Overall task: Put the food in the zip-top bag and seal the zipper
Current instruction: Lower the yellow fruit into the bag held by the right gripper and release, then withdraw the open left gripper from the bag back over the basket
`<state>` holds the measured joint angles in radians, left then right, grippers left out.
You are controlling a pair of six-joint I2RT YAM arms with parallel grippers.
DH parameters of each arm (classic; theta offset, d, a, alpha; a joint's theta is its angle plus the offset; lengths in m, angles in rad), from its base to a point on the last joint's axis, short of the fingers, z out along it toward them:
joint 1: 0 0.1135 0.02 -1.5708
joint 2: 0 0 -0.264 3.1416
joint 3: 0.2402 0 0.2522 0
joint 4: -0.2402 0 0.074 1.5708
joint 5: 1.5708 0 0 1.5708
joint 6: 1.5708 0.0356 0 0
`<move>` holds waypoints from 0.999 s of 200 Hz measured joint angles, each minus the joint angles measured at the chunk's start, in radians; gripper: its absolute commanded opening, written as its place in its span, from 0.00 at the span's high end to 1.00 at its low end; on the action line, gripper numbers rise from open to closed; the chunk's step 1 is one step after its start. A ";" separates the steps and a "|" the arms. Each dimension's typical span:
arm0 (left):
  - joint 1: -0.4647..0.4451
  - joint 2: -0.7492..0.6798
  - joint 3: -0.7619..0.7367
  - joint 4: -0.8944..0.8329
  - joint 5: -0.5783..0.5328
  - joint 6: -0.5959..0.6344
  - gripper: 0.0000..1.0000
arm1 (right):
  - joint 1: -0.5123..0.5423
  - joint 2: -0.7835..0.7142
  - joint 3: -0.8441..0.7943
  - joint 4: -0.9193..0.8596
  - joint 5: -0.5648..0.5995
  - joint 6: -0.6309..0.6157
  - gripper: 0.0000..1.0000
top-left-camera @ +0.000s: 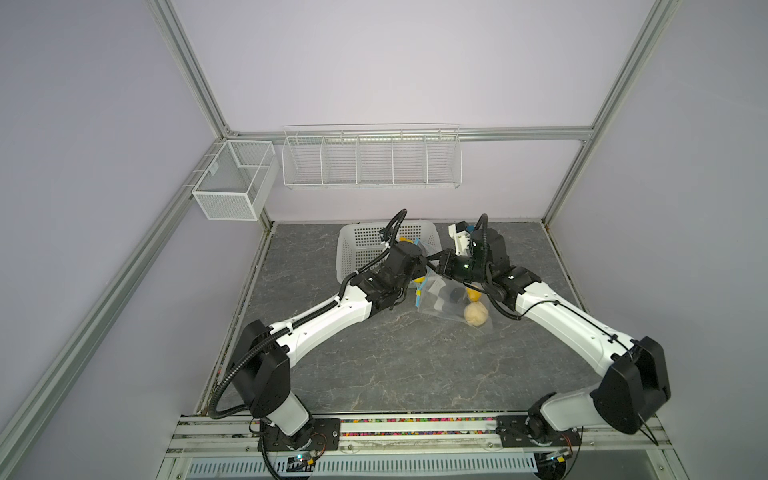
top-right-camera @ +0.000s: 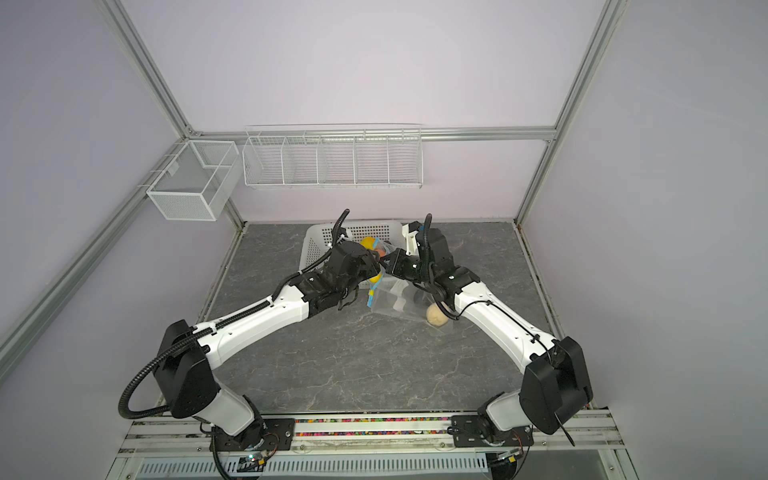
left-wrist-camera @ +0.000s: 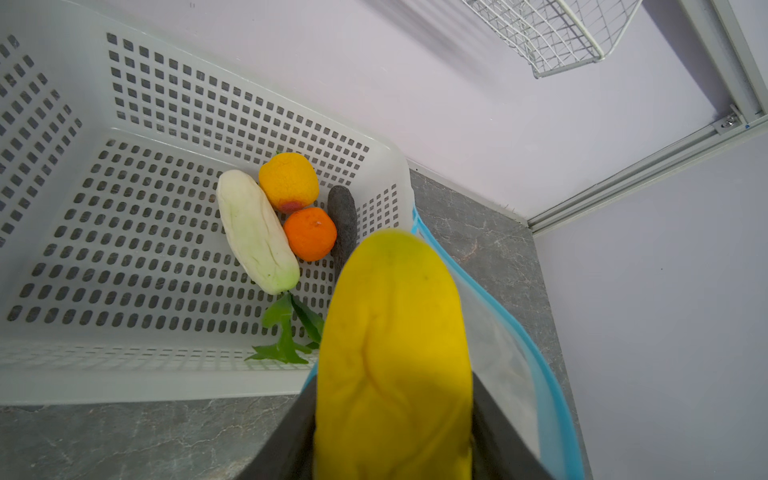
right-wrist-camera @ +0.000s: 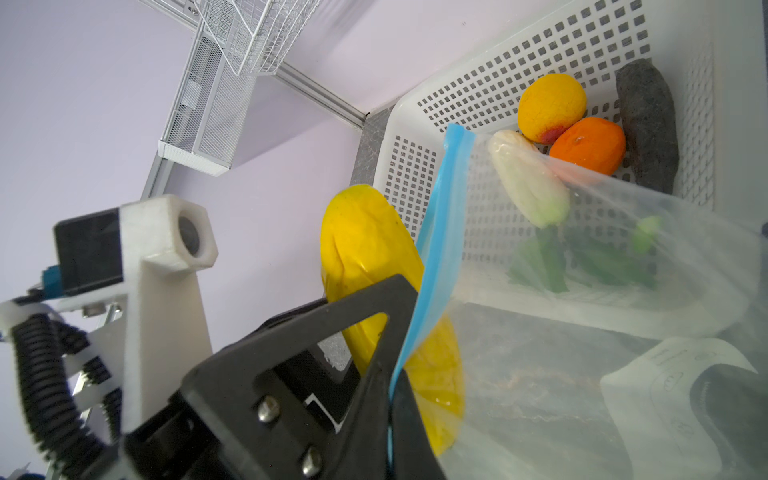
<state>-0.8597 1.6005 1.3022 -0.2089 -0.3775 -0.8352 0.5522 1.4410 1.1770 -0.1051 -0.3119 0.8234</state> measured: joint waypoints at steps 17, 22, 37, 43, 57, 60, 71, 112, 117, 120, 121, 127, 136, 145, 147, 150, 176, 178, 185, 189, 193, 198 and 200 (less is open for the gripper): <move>0.000 0.000 0.000 0.004 0.003 0.006 0.49 | -0.001 0.000 0.000 0.002 0.000 0.000 0.93; 0.000 0.000 0.000 0.006 0.003 0.007 0.49 | -0.001 0.000 0.000 0.003 0.001 0.000 0.93; 0.000 0.000 0.000 0.006 0.008 0.010 0.47 | -0.002 0.000 0.000 0.004 0.004 0.000 0.93; 0.000 0.001 0.000 0.006 0.010 0.011 0.47 | -0.003 0.000 0.000 0.005 0.005 0.000 0.94; 0.000 0.001 0.000 0.007 0.011 0.014 0.45 | -0.003 0.000 0.000 0.006 0.008 0.000 0.93; 0.000 0.001 0.000 0.007 0.011 0.015 0.45 | -0.003 0.000 0.000 0.006 0.008 0.000 0.94; 0.000 0.002 0.000 0.007 0.011 0.019 0.44 | -0.005 0.000 0.000 0.006 0.010 -0.001 0.94; 0.000 0.002 0.000 0.009 0.011 0.029 0.42 | -0.008 0.000 0.000 0.006 0.011 -0.005 0.94; 0.000 0.002 0.000 0.009 0.011 0.029 0.42 | -0.008 0.000 0.000 0.006 0.011 -0.005 0.93; 0.000 0.002 0.000 0.009 0.011 0.029 0.42 | -0.008 0.000 0.000 0.006 0.011 -0.005 0.94; 0.000 0.002 0.000 0.009 0.011 0.029 0.42 | -0.008 0.000 0.000 0.006 0.011 -0.005 0.94; 0.000 0.002 0.000 0.008 0.011 0.029 0.42 | -0.008 0.000 0.000 0.006 0.011 -0.005 0.94; 0.000 0.002 0.000 0.008 0.011 0.029 0.42 | -0.008 0.000 0.000 0.006 0.011 -0.005 0.94; 0.000 0.001 0.000 0.005 0.011 0.029 0.42 | -0.008 0.000 0.000 0.006 0.011 -0.005 0.94; 0.000 0.000 0.000 0.004 0.012 0.029 0.42 | -0.008 0.000 0.000 0.006 0.011 -0.005 0.94; 0.000 -0.001 0.000 0.002 0.013 0.029 0.41 | -0.008 0.000 0.000 0.006 0.011 -0.005 0.93; 0.002 -0.036 -0.002 -0.008 0.031 0.036 0.35 | -0.009 -0.005 0.000 0.002 0.012 -0.006 0.93; 0.002 -0.040 -0.002 -0.008 0.033 0.035 0.35 | -0.009 -0.005 -0.001 0.000 0.011 -0.006 0.94; 0.002 -0.060 -0.002 -0.011 0.040 0.037 0.32 | -0.009 -0.010 -0.003 -0.004 0.011 -0.008 0.94; 0.002 -0.072 -0.002 -0.015 0.044 0.043 0.30 | -0.009 -0.013 -0.005 -0.007 0.012 -0.010 0.94; 0.002 -0.085 -0.002 -0.020 0.046 0.046 0.29 | -0.009 -0.017 -0.008 -0.011 0.012 -0.012 0.94; 0.003 -0.102 -0.002 -0.029 0.049 0.048 0.28 | -0.010 -0.023 -0.012 -0.015 0.012 -0.014 0.94; 0.004 -0.109 0.000 -0.035 0.049 0.053 0.28 | -0.010 -0.026 -0.014 -0.018 0.013 -0.016 0.94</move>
<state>-0.8555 1.4918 1.3018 -0.2436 -0.3283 -0.7818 0.5426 1.4147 1.1629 -0.1230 -0.2985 0.8074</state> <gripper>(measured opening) 0.696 0.067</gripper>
